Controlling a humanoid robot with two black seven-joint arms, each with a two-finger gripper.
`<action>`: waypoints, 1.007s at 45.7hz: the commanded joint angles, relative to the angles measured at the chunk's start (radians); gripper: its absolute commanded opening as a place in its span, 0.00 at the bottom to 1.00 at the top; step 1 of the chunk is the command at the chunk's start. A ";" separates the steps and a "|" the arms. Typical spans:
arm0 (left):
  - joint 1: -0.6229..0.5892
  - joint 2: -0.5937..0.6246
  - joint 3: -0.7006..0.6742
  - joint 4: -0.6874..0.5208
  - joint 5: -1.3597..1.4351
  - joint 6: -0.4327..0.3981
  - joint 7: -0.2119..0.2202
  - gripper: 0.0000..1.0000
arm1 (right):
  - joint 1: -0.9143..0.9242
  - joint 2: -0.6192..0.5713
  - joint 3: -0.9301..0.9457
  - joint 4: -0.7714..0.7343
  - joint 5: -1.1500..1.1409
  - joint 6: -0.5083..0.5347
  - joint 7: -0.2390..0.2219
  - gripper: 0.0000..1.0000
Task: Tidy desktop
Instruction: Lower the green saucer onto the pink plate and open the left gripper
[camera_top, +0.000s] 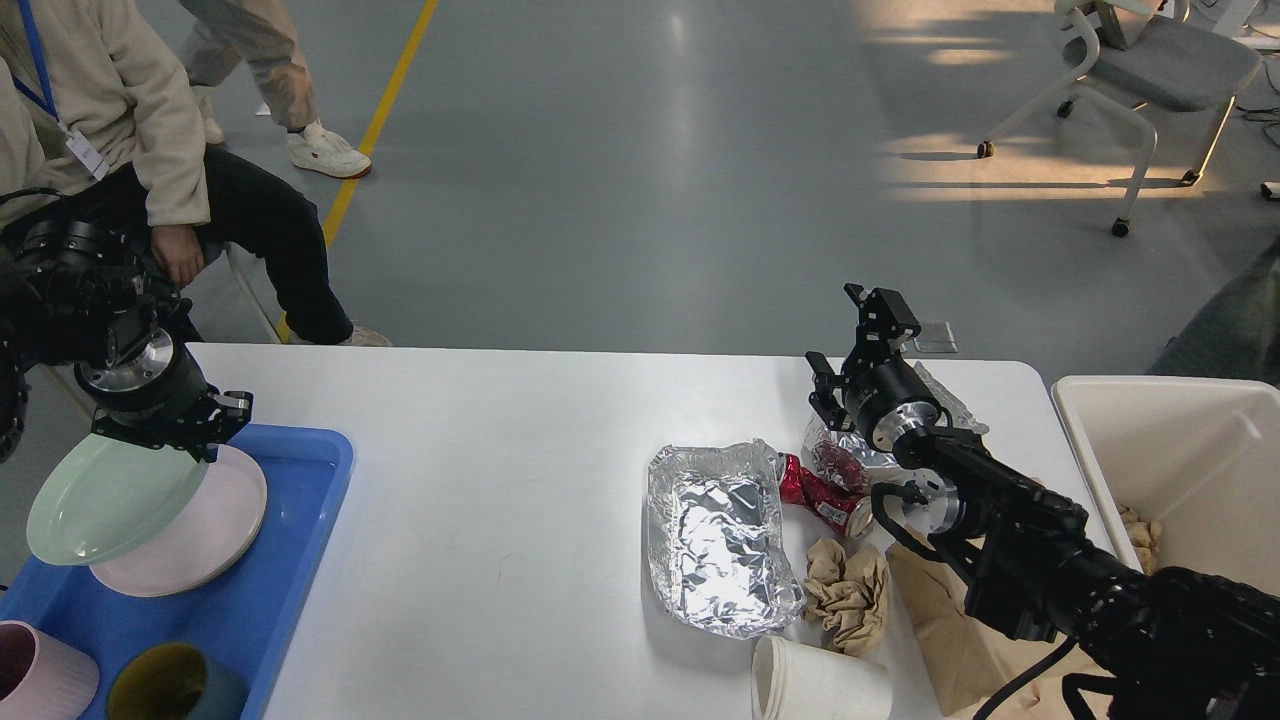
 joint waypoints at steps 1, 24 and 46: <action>0.057 0.000 0.000 0.038 0.001 0.055 0.000 0.01 | 0.000 0.000 0.000 0.000 0.000 0.000 0.000 1.00; 0.209 -0.019 -0.017 0.101 0.009 0.210 -0.005 0.03 | -0.001 0.000 0.000 0.000 0.000 0.000 0.000 1.00; 0.212 -0.049 -0.060 0.101 0.009 0.209 -0.005 0.04 | 0.000 0.000 0.000 0.000 0.000 -0.001 0.000 1.00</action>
